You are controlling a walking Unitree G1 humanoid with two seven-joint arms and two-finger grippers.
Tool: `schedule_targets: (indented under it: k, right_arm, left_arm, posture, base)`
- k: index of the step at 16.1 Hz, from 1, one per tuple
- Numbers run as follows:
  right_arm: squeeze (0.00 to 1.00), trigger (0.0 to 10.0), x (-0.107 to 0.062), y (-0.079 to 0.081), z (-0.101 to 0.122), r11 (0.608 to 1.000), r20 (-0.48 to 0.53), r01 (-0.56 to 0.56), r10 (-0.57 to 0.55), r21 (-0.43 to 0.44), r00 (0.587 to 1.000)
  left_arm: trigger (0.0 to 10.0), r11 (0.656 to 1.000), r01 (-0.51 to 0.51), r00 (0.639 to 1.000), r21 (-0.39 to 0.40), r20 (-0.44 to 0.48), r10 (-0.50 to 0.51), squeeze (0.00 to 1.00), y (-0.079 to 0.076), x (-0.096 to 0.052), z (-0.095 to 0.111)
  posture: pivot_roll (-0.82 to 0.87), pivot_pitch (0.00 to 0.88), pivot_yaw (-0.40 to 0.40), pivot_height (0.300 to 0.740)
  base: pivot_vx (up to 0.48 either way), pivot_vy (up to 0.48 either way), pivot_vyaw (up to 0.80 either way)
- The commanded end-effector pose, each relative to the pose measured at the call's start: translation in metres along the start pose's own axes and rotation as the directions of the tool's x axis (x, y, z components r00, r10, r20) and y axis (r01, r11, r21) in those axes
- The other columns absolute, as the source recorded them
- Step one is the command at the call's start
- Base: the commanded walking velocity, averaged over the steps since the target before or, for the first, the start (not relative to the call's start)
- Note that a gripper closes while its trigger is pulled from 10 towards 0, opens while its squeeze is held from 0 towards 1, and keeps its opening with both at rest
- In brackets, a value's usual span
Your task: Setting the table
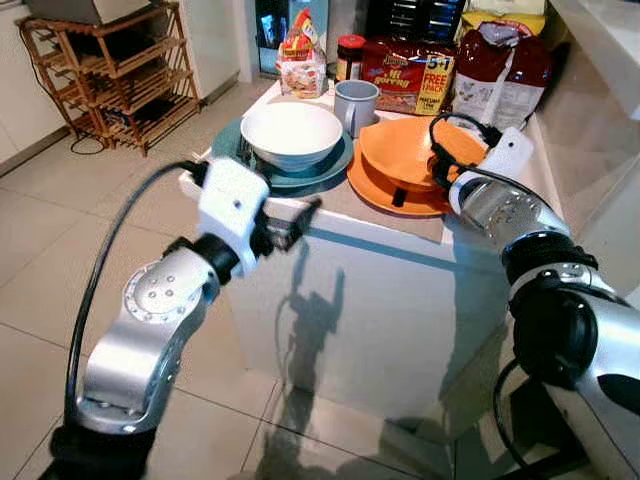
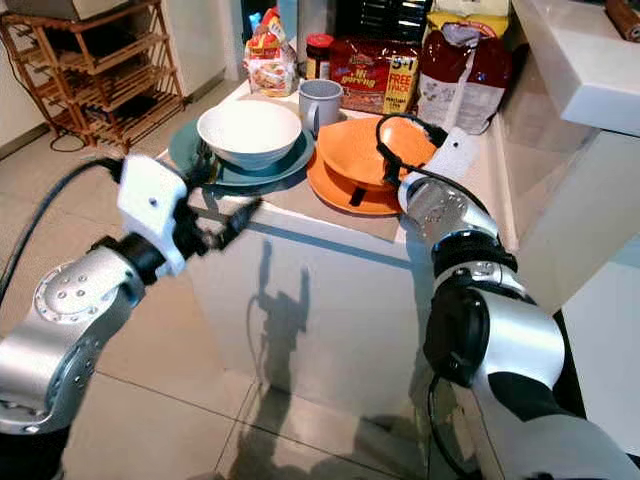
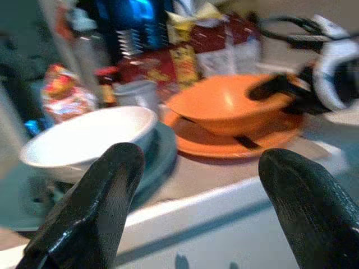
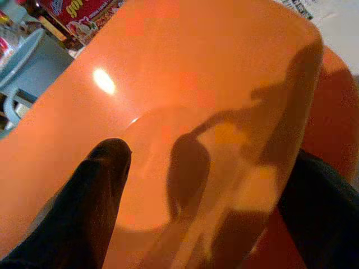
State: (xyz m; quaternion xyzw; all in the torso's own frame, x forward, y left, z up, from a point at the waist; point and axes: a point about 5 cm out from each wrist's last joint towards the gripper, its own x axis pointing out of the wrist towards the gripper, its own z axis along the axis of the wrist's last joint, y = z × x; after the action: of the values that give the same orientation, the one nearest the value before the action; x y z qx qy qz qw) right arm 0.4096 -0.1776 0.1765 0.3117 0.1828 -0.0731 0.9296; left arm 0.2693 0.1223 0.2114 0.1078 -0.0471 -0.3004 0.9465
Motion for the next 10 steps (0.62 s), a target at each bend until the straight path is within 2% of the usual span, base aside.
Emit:
schedule_targets:
  k: [1,5,10]
  right_arm:
    - [0.00,0.0,-0.0007,0.0011,0.0048,1.000,-0.003,-0.003,0.003,0.018,1.000]
    - [0.00,0.0,-0.0014,-0.0027,0.0093,0.996,-0.010,-0.014,0.015,0.089,1.000]
    - [0.00,0.0,-0.0015,-0.0036,0.0091,0.993,-0.021,-0.027,0.029,0.117,0.999]
  left_arm:
    - [10.0,0.999,0.038,0.999,0.001,-0.004,-0.038,0.00,-0.0048,-0.0008,0.0014]
    - [10.0,1.000,0.030,0.999,-0.006,-0.011,-0.030,0.00,-0.0030,0.0003,0.0004]
    - [10.0,0.999,0.040,0.999,0.002,-0.016,-0.040,0.00,-0.0032,0.0025,0.0002]
  posture:
    - [0.04,0.000,-0.033,0.740]
    - [0.03,0.000,-0.029,0.740]
    - [0.03,0.000,-0.027,0.740]
  base:
    - [0.000,0.000,0.00]
    - [0.000,0.000,0.00]
    - [0.000,0.000,0.00]
